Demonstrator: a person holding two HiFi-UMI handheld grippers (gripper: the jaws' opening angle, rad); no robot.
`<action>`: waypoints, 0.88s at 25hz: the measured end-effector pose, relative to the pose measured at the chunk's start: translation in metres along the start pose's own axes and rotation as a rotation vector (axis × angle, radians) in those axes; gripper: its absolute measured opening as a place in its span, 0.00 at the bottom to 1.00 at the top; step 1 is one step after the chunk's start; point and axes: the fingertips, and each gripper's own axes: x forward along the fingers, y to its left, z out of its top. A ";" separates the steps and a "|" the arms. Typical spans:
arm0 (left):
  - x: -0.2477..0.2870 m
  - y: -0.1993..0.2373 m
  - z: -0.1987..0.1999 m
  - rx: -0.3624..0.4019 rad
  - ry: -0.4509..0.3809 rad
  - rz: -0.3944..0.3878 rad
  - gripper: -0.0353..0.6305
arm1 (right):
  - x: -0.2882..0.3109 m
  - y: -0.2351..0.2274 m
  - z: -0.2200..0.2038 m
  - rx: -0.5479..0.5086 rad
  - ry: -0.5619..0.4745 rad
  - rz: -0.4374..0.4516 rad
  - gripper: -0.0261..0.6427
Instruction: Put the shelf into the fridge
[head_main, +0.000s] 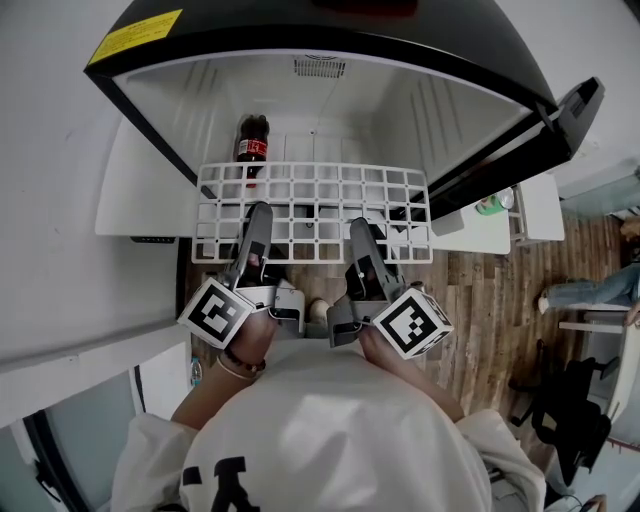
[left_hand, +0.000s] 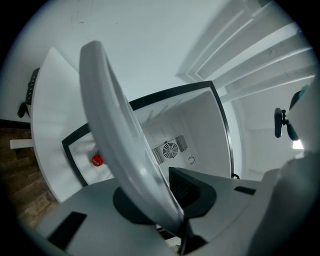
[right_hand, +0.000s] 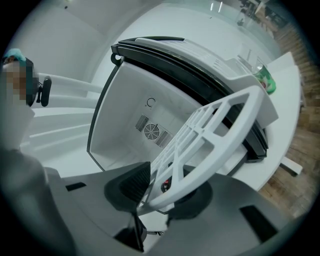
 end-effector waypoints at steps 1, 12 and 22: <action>0.001 0.000 0.000 -0.004 0.002 0.004 0.17 | 0.000 0.000 0.000 0.001 -0.001 0.000 0.23; 0.004 0.018 0.000 0.045 0.007 -0.068 0.17 | 0.005 0.002 0.002 -0.029 0.001 0.006 0.23; 0.009 -0.007 0.007 0.177 0.056 -0.018 0.20 | 0.010 0.008 0.005 -0.090 0.003 0.018 0.24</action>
